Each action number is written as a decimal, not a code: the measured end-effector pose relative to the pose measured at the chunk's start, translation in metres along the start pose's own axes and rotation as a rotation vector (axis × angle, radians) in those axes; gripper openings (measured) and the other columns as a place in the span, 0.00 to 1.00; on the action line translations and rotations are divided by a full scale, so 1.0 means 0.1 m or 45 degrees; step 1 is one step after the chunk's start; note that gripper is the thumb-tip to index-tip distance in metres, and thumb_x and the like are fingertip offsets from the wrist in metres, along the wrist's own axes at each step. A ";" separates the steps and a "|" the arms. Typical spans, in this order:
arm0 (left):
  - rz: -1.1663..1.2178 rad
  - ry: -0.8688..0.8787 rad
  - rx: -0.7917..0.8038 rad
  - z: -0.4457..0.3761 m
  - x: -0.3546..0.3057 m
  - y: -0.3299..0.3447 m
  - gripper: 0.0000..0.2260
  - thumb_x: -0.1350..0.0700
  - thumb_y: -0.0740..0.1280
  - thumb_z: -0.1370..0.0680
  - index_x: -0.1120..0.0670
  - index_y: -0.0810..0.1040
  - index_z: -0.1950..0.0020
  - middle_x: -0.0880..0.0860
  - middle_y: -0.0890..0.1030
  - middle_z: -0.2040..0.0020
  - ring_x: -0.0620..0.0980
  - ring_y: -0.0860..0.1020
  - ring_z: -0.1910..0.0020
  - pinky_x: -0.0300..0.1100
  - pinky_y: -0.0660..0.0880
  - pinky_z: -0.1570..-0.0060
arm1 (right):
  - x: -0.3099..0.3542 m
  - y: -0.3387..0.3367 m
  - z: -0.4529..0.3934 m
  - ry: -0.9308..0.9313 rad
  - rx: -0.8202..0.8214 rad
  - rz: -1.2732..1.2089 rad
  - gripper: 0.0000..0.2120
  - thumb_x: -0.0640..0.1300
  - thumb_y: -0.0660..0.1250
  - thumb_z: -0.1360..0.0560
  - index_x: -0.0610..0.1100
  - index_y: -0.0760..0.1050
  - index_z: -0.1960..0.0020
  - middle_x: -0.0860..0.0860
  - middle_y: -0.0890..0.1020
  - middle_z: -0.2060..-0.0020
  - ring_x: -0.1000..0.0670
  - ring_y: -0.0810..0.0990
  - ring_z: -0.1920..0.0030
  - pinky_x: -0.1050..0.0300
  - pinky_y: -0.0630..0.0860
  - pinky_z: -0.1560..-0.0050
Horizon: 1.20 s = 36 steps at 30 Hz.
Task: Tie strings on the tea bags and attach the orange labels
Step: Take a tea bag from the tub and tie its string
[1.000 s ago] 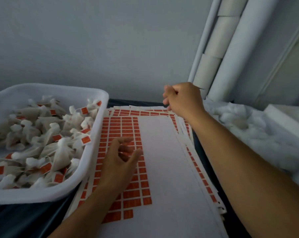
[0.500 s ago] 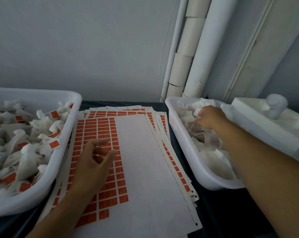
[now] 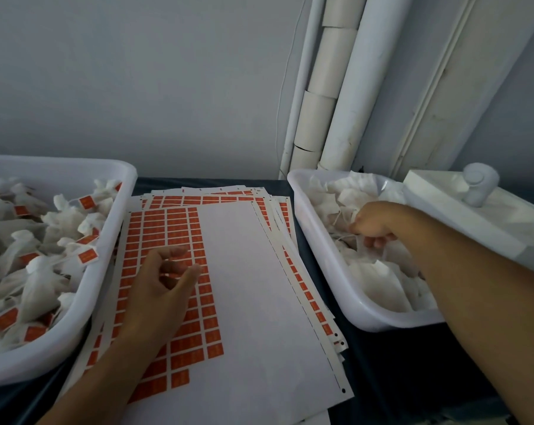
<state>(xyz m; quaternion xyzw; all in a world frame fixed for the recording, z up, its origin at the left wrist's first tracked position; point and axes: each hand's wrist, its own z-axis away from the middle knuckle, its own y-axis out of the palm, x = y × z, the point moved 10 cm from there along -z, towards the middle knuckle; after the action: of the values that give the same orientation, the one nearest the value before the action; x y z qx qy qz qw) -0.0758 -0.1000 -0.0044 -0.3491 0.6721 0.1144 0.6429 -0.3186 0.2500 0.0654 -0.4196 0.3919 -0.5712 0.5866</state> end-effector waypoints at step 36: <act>0.256 0.412 0.145 0.22 -0.59 -0.09 0.29 0.35 0.72 0.28 0.32 0.65 0.29 0.33 0.74 0.34 0.39 0.75 0.35 0.29 0.76 0.46 | 2.34 -0.02 1.73 -0.989 0.238 -1.295 0.26 0.63 0.58 0.17 0.45 0.85 0.55 0.46 0.88 0.59 0.55 0.77 0.70 0.65 0.72 0.72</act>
<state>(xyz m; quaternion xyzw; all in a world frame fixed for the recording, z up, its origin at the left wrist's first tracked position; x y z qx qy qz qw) -0.0572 -0.0743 0.0504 -0.2571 0.8036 0.0823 0.5304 -0.1469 0.0237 0.1306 -0.6761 -0.1482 -0.6161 0.3761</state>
